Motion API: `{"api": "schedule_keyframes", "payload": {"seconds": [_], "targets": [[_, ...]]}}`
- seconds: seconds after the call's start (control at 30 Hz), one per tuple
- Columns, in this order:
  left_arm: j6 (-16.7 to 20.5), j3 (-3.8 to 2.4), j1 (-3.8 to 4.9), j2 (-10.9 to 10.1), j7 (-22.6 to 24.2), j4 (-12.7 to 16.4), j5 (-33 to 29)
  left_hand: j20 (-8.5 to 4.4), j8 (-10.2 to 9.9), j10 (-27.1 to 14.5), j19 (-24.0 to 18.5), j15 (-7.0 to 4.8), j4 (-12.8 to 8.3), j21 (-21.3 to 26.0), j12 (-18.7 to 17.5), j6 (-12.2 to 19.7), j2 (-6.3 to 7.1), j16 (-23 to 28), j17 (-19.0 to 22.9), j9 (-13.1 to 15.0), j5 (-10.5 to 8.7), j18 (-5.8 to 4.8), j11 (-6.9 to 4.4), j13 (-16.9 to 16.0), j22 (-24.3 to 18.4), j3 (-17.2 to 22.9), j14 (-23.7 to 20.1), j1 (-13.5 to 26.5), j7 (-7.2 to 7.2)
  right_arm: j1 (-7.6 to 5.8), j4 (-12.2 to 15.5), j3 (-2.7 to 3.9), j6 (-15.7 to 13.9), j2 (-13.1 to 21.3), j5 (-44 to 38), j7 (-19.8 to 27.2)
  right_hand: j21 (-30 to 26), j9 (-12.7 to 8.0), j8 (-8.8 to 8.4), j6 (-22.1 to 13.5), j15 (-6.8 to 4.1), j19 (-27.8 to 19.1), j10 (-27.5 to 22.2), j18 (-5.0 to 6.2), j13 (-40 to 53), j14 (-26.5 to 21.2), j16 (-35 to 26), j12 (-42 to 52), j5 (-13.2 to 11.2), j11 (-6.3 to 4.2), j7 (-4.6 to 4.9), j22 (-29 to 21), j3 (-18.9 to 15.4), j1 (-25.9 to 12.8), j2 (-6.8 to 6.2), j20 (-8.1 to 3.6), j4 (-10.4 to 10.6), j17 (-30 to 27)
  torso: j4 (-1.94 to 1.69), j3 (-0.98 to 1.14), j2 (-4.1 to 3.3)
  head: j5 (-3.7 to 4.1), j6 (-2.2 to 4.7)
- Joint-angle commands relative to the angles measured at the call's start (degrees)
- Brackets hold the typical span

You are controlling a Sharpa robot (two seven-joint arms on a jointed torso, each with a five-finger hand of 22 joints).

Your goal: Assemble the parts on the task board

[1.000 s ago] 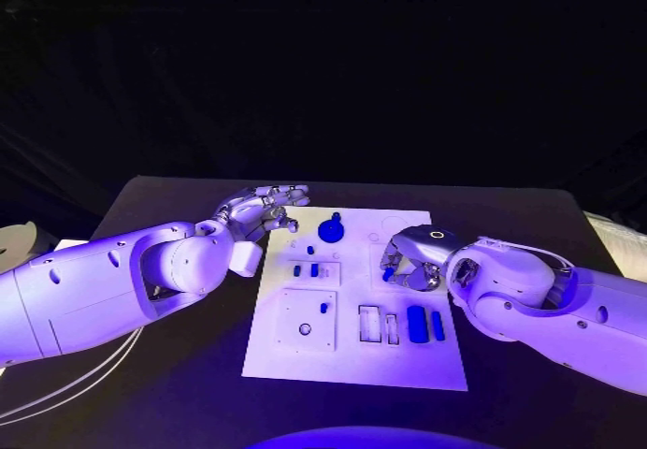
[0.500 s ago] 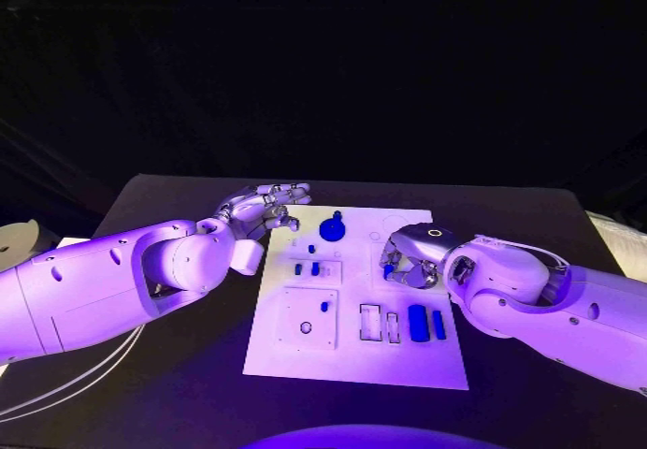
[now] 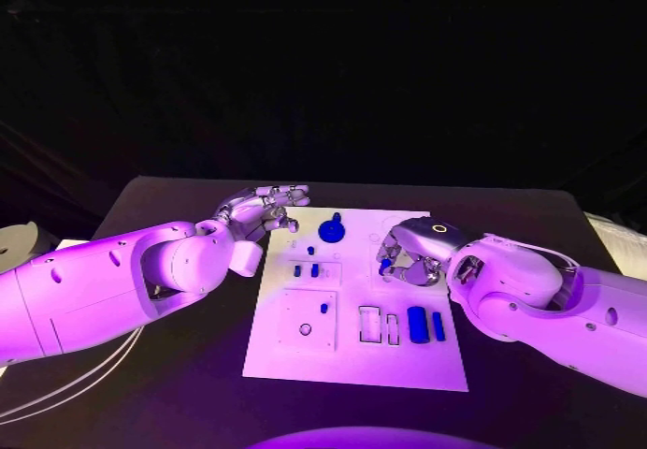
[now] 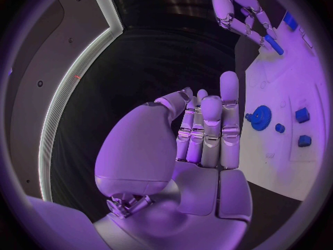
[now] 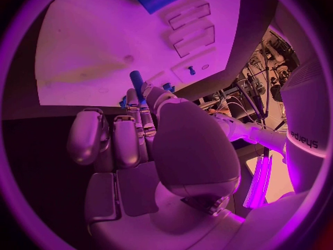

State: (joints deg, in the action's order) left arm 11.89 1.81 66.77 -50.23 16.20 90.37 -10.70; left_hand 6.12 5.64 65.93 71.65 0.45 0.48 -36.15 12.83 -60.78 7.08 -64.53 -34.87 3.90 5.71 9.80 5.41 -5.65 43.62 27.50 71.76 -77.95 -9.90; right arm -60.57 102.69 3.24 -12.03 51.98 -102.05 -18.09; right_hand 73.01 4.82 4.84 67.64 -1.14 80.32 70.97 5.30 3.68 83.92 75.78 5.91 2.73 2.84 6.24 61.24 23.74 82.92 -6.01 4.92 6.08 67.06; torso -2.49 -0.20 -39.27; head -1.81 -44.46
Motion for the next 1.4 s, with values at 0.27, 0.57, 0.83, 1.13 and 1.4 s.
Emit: {"api": "schedule_keyframes", "payload": {"seconds": [0.27,0.57,0.83,1.13,1.4], "targets": [[-1.51,-0.01,0.0,0.31,0.18,-0.09,0.23,0.01,0.24,-0.74,0.03,0.1,-0.37,0.39,0.41,0.36,-0.21,-0.2,0.25,0.01,0.32,0.61,0.02,-0.11,-0.08,-0.16,-0.6,-0.51,0.02,0.57,4.51,0.36,-3.13,-1.86,1.15,2.43,0.24,0.06,0.02,0.23,-0.45,-0.02,0.33,0.27,-0.05,2.53,0.2,-0.54,0.12,0.17,0.18,0.09,0.53,0.04,0.35,-0.43,-0.09,0.04,-0.1,-0.03,-0.03,-0.26,0.12],[-1.62,-0.01,-0.02,0.5,0.17,-0.16,0.24,0.01,0.24,-0.74,0.03,0.1,-0.37,0.39,0.41,0.36,-0.21,-0.2,0.25,0.01,0.32,0.61,0.02,-0.11,-0.08,-0.16,-0.6,-0.51,0.02,3.63,4.61,0.18,-2.49,-7.0,1.68,4.98,0.13,0.05,-0.19,0.12,-0.43,-0.08,0.25,0.31,-0.07,2.5,0.21,-0.93,0.17,0.3,0.42,-0.11,1.03,0.19,0.31,-0.45,-0.35,0.01,-0.25,-0.12,-0.05,-1.21,-0.4],[-1.7,-0.01,-0.02,0.67,0.15,-0.1,0.24,0.01,0.24,-0.74,0.03,0.1,-0.37,0.39,0.41,0.36,-0.21,-0.2,0.25,0.01,0.32,0.61,0.02,-0.11,-0.08,-0.16,-0.6,-0.51,0.02,6.02,2.37,-0.69,-1.09,-11.39,2.24,7.03,0.03,0.05,-0.3,0.06,-0.39,-0.14,0.22,0.34,-0.07,2.47,0.15,-1.12,0.23,0.37,0.55,-0.28,1.28,0.26,0.33,-0.44,-0.52,-0.11,-0.14,-0.11,-0.06,-2.0,-0.71],[-1.7,-0.01,-0.02,0.64,0.13,0.0,0.24,0.01,0.24,-0.74,0.03,0.1,-0.37,0.39,0.41,0.36,-0.21,-0.2,0.25,0.01,0.32,0.61,0.02,-0.11,-0.08,-0.16,-0.6,-0.51,0.02,7.68,-0.16,-0.92,-0.32,-13.49,1.97,8.07,0.01,0.03,-0.49,-0.11,-0.3,-0.16,0.11,0.33,-0.07,2.45,0.14,-1.41,0.33,0.5,0.72,-0.32,1.64,0.33,0.32,-0.39,-0.78,-0.17,-0.11,-0.06,-0.05,-2.55,-1.15],[-1.73,-0.01,-0.01,0.63,0.1,0.02,0.24,0.01,0.24,-0.74,0.03,0.1,-0.37,0.39,0.41,0.36,-0.21,-0.2,0.25,0.01,0.32,0.61,0.02,-0.11,-0.08,-0.16,-0.6,-0.51,0.02,8.08,-1.53,-1.06,1.08,-14.35,1.77,8.12,-0.02,0.0,-0.63,-0.26,-0.23,-0.19,0.03,0.34,-0.07,2.45,0.18,-1.6,0.33,0.59,0.83,-0.36,1.78,0.29,0.16,-0.34,-0.96,-0.13,-0.11,0.03,-0.1,-2.92,-1.55]]}}
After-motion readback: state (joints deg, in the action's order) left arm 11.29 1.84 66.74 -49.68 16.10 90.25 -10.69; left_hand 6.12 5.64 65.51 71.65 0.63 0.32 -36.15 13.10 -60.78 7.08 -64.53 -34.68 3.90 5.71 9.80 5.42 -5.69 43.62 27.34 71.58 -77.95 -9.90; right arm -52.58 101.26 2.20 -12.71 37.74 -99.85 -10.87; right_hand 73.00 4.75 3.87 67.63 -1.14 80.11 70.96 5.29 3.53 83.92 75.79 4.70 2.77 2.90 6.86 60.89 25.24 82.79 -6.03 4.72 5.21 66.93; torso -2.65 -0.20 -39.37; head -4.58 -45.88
